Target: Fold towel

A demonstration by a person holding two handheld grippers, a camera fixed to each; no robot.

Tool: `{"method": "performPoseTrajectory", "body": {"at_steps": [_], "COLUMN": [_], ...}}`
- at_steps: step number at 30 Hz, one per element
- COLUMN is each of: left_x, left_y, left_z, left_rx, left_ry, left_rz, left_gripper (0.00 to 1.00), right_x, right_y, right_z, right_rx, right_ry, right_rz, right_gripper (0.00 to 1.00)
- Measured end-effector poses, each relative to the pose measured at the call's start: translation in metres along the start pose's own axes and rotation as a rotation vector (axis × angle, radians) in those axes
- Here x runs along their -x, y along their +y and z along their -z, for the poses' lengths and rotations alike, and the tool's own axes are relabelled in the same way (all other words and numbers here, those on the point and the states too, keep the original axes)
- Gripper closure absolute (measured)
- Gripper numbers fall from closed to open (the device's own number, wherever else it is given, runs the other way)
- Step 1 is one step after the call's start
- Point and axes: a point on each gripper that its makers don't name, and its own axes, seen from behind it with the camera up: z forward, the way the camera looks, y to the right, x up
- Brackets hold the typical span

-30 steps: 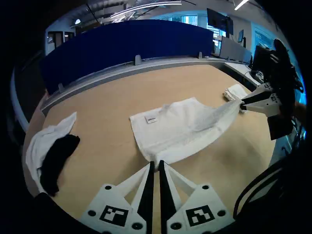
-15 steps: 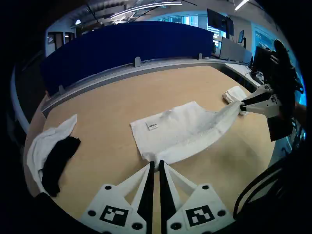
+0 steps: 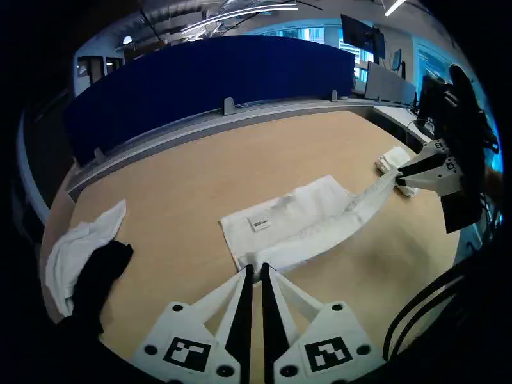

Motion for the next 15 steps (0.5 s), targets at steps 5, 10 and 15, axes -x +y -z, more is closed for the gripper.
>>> {"method": "performPoseTrajectory", "body": {"at_steps": [5,10,15], "left_x": [-0.007,-0.008,-0.006], "left_y": [-0.009,-0.015,-0.019], "left_z": [-0.018,-0.037,-0.059], "left_rx": [-0.010,-0.010,-0.002], "left_ry": [0.001,-0.006,-0.014], "left_rz": [-0.020,-0.034,-0.042], "left_gripper": [0.91,0.91,0.91], "right_x": [-0.002,-0.002,0.000], "right_y": [0.008,0.015,0.024], "right_z": [-0.017,-0.036,-0.054], "right_rx": [0.001,0.002,0.004], "right_ry": [-0.011,-0.026,-0.042], "right_rz": [-0.006,-0.009,-0.019], "right_gripper": [0.82,0.82,0.82]}}
